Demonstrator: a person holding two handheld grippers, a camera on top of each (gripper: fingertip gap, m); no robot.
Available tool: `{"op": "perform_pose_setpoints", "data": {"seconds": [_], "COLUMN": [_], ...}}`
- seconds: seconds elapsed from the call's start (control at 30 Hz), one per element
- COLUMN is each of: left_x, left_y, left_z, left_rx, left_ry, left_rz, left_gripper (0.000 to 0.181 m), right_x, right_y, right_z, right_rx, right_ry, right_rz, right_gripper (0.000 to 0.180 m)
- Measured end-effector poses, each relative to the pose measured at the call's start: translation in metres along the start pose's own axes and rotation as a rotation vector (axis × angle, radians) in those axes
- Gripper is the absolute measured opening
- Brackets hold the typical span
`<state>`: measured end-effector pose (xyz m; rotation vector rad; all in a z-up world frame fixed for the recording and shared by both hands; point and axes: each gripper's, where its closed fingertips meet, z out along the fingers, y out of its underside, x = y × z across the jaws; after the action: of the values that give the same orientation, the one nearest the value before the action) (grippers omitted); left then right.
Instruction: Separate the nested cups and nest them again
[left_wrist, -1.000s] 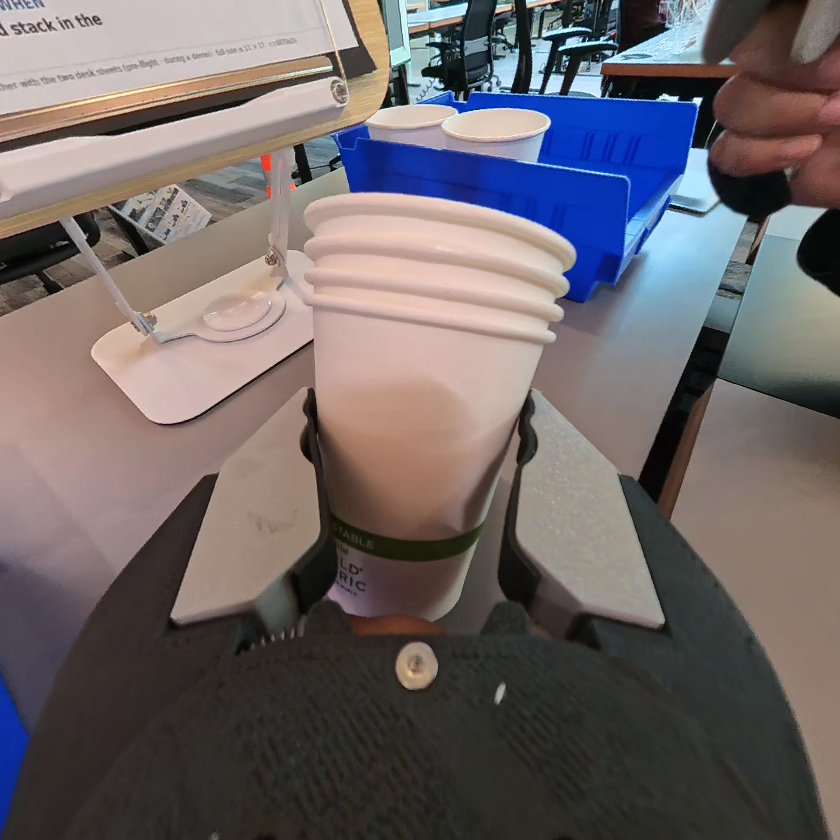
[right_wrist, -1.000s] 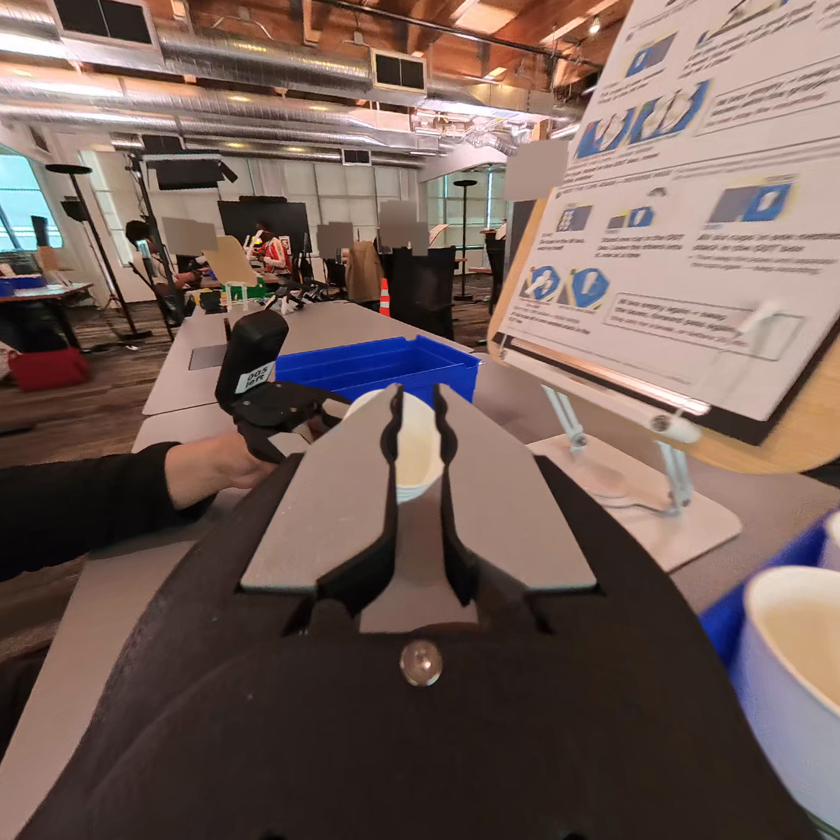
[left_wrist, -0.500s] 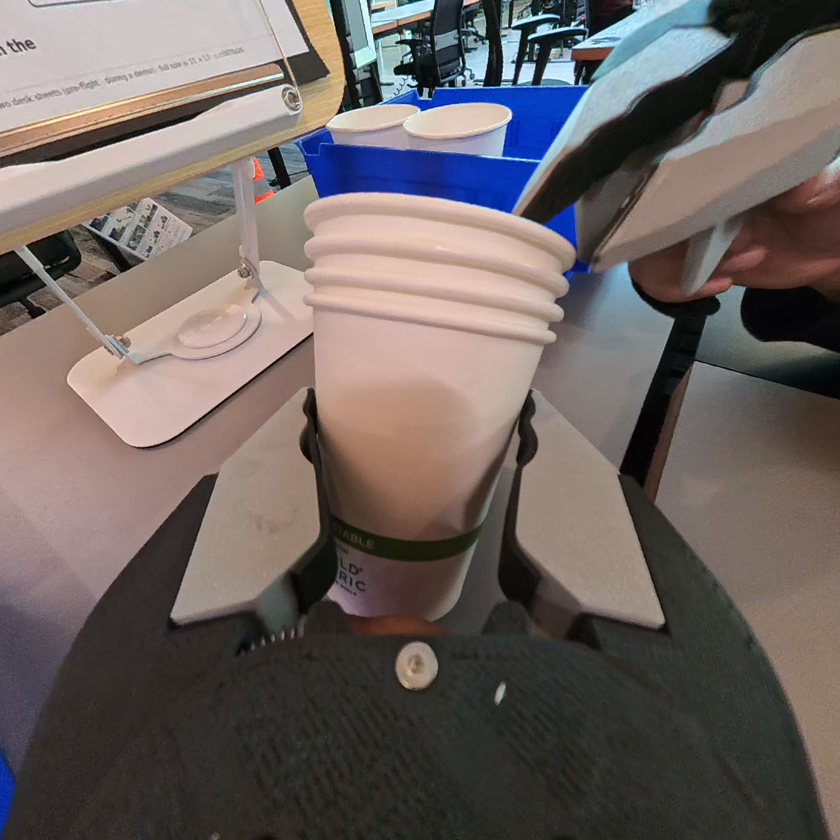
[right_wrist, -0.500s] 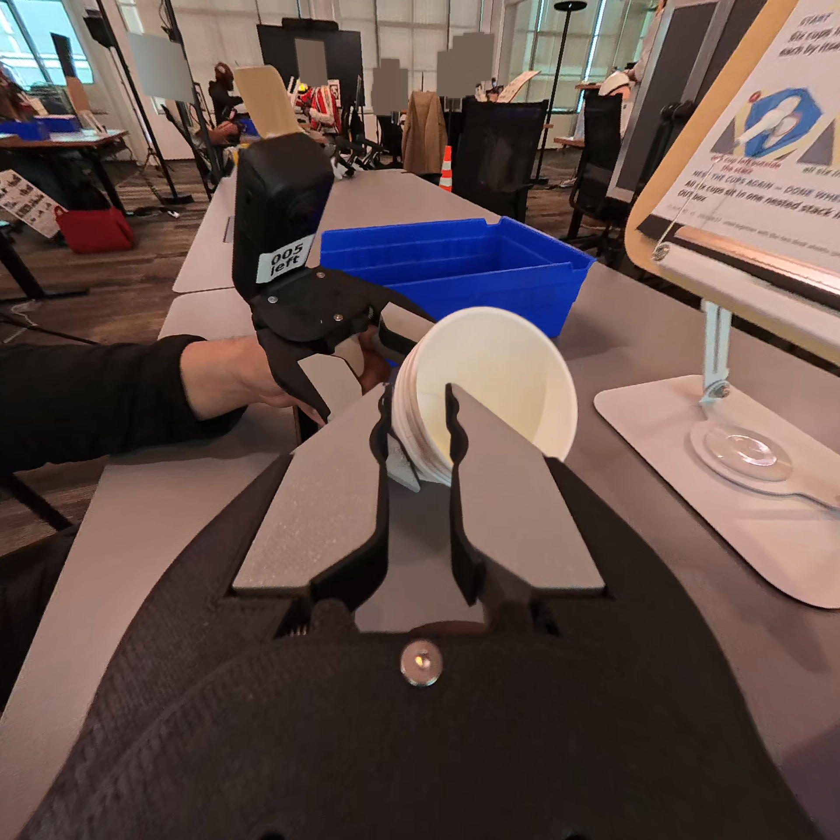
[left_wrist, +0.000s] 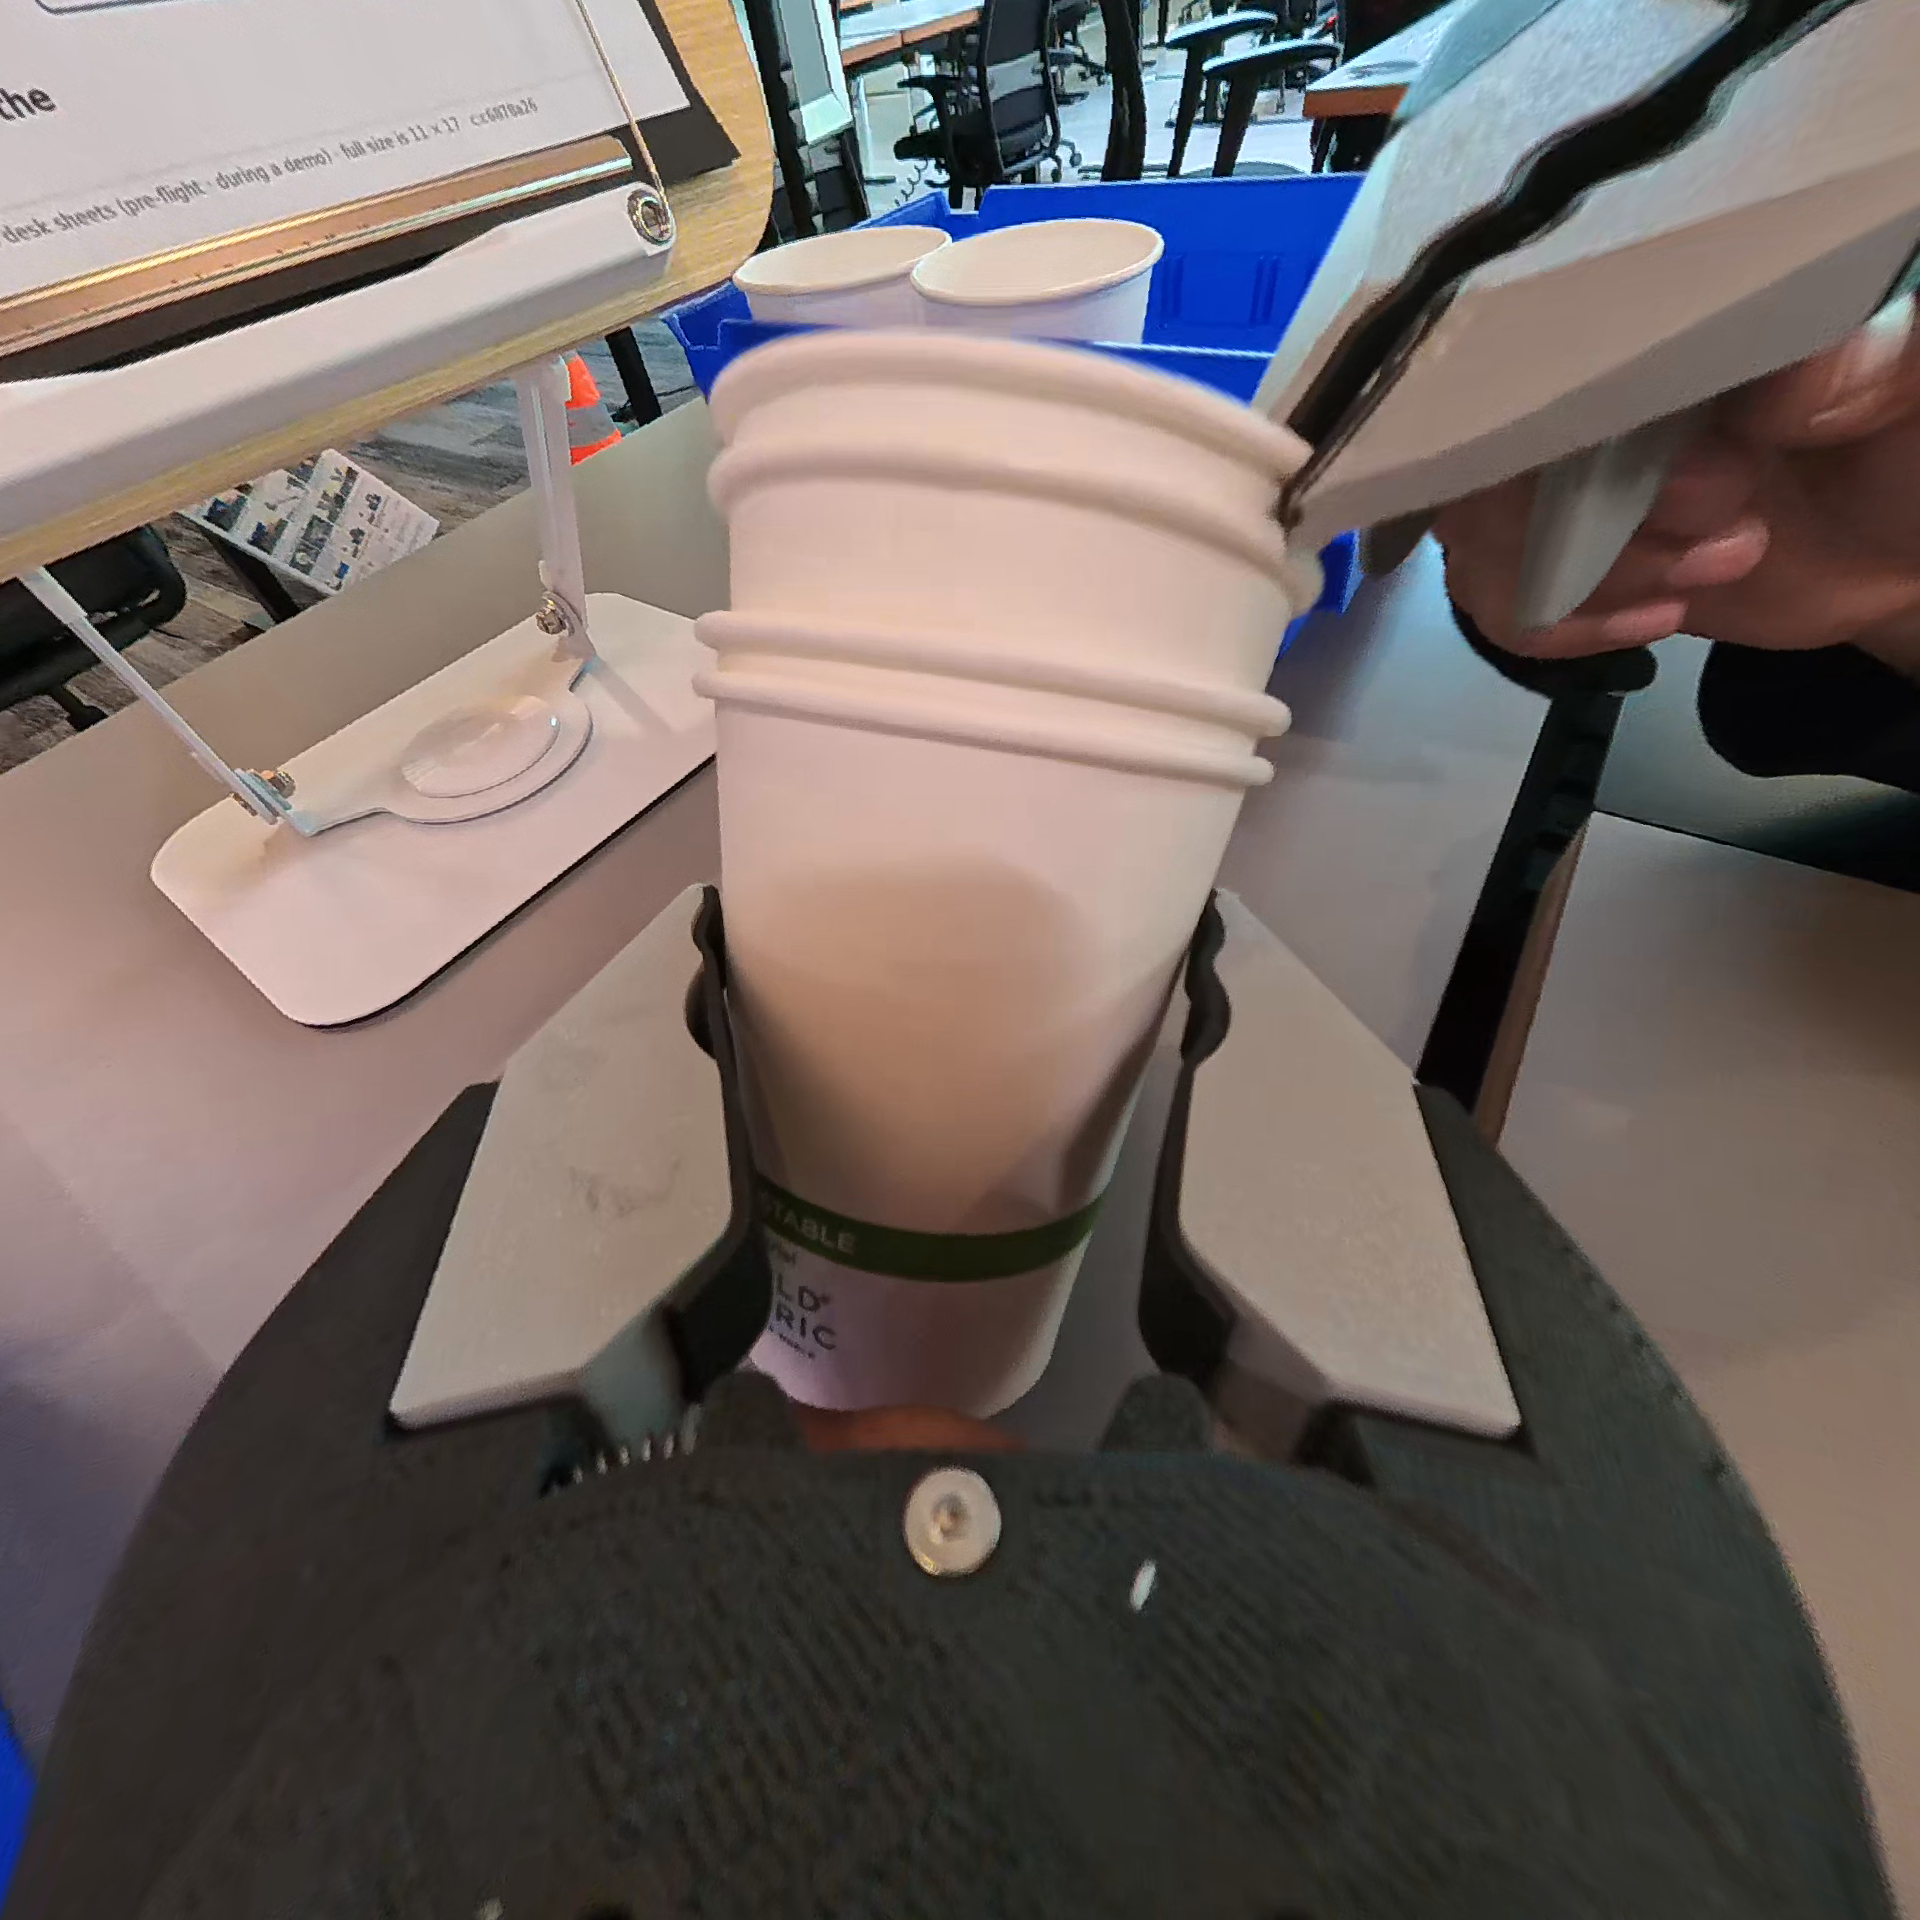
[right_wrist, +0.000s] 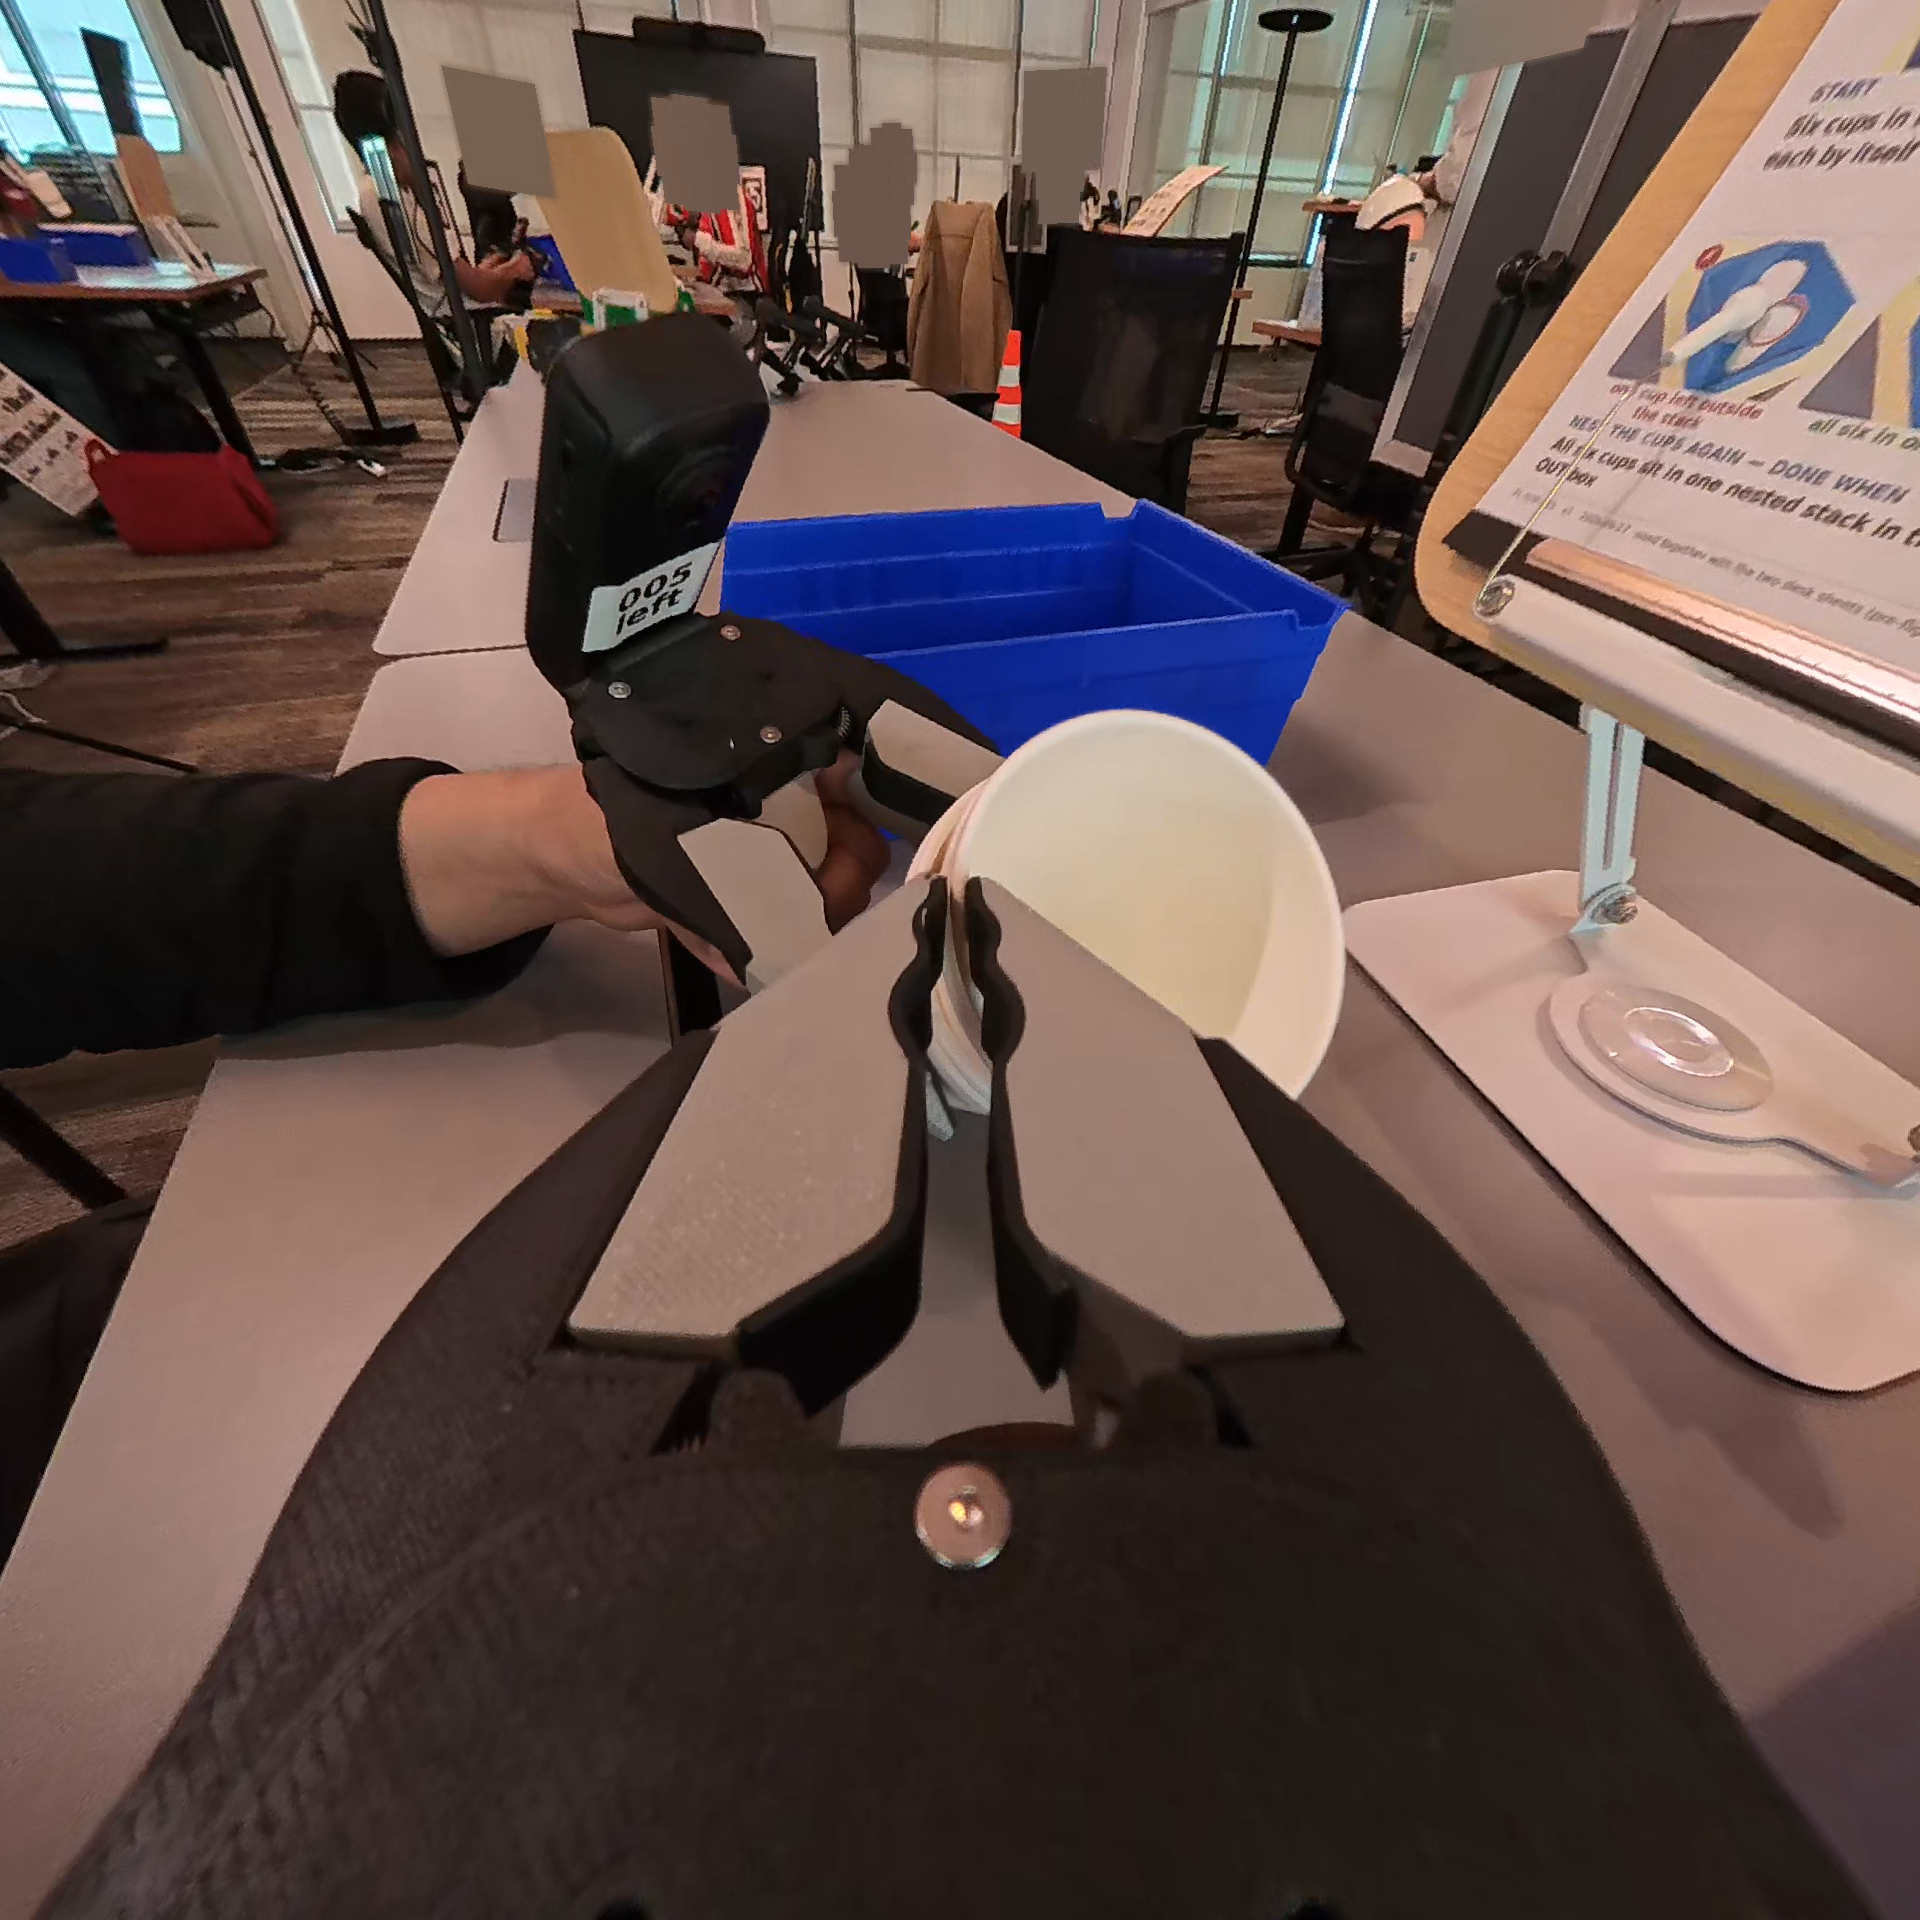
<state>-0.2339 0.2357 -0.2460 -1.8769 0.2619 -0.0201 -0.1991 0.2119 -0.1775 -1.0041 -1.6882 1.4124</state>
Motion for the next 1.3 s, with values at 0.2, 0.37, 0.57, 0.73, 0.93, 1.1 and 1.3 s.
{"op": "perform_pose_setpoints", "data": {"seconds": [0.2,0.37,0.57,0.73,0.93,1.1,1.3], "left_x": [-0.003,0.000,0.008,0.012,0.009,0.012,0.013], "left_y": [0.000,0.003,-0.003,-0.004,-0.002,-0.002,-0.002], "left_z": [-0.001,0.001,0.000,0.000,0.000,0.000,0.001], "left_rx": [0.003,-0.005,0.021,0.027,0.007,0.009,0.015], "left_ry": [-0.007,0.011,0.044,0.060,0.037,0.060,0.076], "left_rz": [-0.008,-0.012,-0.001,0.003,0.024,0.009,-0.017], "left_gripper": [0.088,0.088,0.088,0.088,0.086,0.085,0.085], "right_x": [0.010,0.003,-0.009,-0.013,-0.013,-0.012,-0.011], "right_y": [-0.015,-0.005,0.001,0.005,0.007,0.007,0.007], "right_z": [-0.016,-0.009,-0.003,0.000,0.001,-0.001,-0.002], "right_rx": [0.068,0.030,-0.010,-0.017,-0.025,-0.033,-0.037], "right_ry": [0.016,-0.041,-0.087,-0.136,-0.129,-0.117,-0.108], "right_rz": [0.027,0.064,0.051,0.103,0.097,0.076,0.062], "right_gripper": [0.000,0.000,0.000,0.000,0.000,0.000,0.000]}}
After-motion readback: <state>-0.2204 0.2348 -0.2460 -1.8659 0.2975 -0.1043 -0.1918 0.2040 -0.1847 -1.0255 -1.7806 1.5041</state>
